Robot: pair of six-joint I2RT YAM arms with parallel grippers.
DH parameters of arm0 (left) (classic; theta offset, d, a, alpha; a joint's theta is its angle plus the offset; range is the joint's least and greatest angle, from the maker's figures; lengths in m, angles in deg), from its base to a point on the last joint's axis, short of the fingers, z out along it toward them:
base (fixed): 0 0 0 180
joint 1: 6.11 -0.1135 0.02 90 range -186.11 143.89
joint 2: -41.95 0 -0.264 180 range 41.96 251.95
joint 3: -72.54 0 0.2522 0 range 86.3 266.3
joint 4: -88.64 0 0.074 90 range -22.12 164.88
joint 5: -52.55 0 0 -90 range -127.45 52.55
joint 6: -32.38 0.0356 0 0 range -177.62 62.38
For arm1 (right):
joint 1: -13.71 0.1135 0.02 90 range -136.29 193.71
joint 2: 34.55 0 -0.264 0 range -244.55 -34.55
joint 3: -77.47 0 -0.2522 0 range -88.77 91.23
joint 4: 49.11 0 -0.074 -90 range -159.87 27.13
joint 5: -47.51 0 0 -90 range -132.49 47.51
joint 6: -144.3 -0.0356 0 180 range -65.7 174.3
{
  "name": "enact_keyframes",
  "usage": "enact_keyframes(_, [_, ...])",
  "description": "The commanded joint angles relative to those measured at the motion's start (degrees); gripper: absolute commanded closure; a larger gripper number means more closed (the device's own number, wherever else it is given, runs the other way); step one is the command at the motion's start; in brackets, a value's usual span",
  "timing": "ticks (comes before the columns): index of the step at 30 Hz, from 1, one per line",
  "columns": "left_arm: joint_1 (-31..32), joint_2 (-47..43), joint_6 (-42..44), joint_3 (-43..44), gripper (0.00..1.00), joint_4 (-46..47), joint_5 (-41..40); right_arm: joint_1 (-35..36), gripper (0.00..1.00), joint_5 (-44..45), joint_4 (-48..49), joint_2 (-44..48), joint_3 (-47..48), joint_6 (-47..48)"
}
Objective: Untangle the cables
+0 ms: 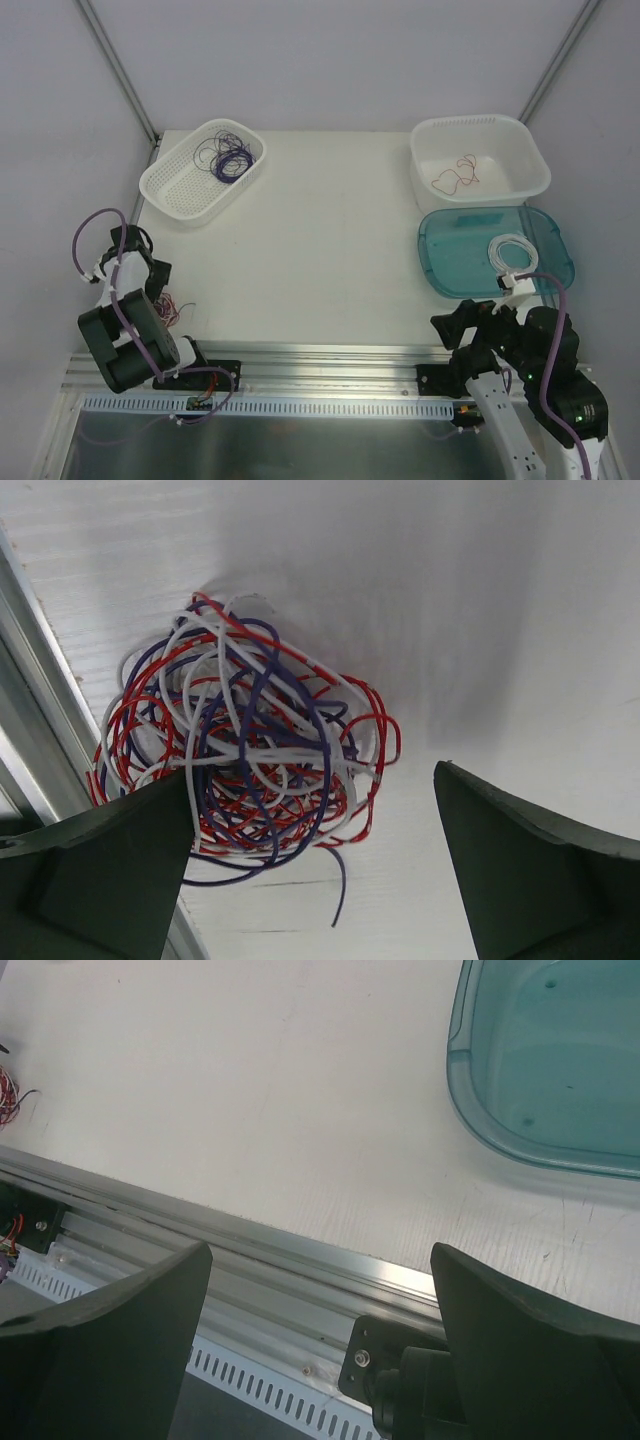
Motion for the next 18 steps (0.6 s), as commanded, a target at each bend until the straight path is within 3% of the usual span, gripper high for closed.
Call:
enact_keyframes(1, [-0.6,5.4,3.9,-0.5,0.02,2.6,4.2,0.5,0.03,-0.9,3.0,-1.9,-0.3,1.4])
enact_keyframes(5, [-0.3,10.4,6.2,-0.5,0.22,3.5,9.2,0.9,0.03,-1.2,3.3,-2.2,-0.2,1.6])
enact_keyframes(8, [2.7,10.7,7.7,-0.2,0.53,4.2,11.0,1.2,0.03,-0.9,3.2,-2.0,-0.3,1.6])
enact_keyframes(9, [3.9,10.4,8.1,0.1,0.69,4.1,11.0,1.2,0.03,-0.5,2.9,-1.9,-0.3,1.6])
enact_keyframes(13, [13.2,8.5,9.9,3.8,0.89,4.1,12.3,2.3,0.03,1.0,2.1,-2.4,-0.1,1.1])
enact_keyframes(18, [28.5,7.9,13.4,9.7,0.96,4.0,15.0,2.3,0.03,0.1,3.6,-6.6,0.0,2.0])
